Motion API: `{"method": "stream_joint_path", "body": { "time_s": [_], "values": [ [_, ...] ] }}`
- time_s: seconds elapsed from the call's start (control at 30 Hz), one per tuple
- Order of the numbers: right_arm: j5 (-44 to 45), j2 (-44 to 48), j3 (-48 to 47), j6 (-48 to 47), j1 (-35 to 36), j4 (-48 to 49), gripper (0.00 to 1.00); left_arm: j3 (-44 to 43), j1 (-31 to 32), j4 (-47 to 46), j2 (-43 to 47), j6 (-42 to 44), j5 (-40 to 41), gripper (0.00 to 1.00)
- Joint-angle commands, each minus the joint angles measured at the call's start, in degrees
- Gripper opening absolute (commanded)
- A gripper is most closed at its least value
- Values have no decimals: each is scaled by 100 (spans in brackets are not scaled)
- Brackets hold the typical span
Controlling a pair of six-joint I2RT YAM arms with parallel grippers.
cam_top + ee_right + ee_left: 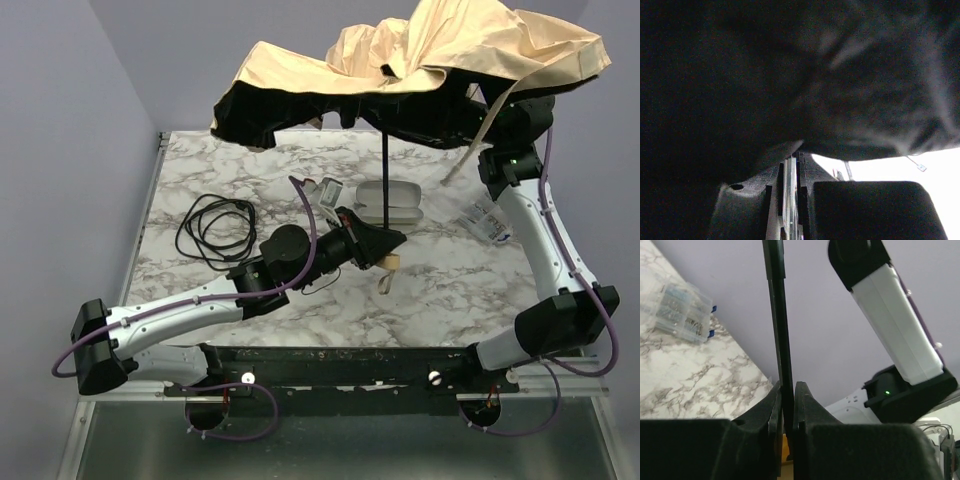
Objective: Open the umbrella
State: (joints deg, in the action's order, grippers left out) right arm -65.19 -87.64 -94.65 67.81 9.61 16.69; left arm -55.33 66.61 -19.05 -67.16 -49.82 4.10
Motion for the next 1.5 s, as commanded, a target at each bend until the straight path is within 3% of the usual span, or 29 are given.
{"method": "stream_joint_path", "body": {
  "time_s": [0.0,0.33,0.43,0.57,0.73,0.83,0.97,1.1,1.33,1.47],
  "values": [
    [10975,260,667,390,-783,942,1,223,950,2922,-448,162,-2323,0],
    [9102,1842,3273,540,-475,537,3,-327,65,3131,-562,87,-2468,0],
    [8552,2189,3734,344,-407,288,13,-517,-248,3197,-566,59,-2494,0],
    [8032,2561,3799,-188,-409,-802,26,-751,-659,3217,-604,-41,-2597,0],
    [7304,2930,3908,-820,-405,-1972,59,-1040,-1128,3138,-614,-133,-2851,0],
    [6635,3094,3905,-1125,-407,-2320,68,-1263,-1334,3203,-606,-81,-2921,0],
    [5220,3247,4040,-1222,-408,-1973,68,-1428,-1505,3199,-647,-84,-3052,0],
    [4284,3316,4350,-742,-406,-1348,68,-1526,-1580,3146,-732,-114,-3169,0],
    [3363,3198,5220,363,-360,951,69,-1586,-1611,2996,-773,-257,-3288,0],
    [3408,3036,5164,327,-204,1126,70,-1550,-1612,2769,-764,-371,-3383,0]
  ]
}}
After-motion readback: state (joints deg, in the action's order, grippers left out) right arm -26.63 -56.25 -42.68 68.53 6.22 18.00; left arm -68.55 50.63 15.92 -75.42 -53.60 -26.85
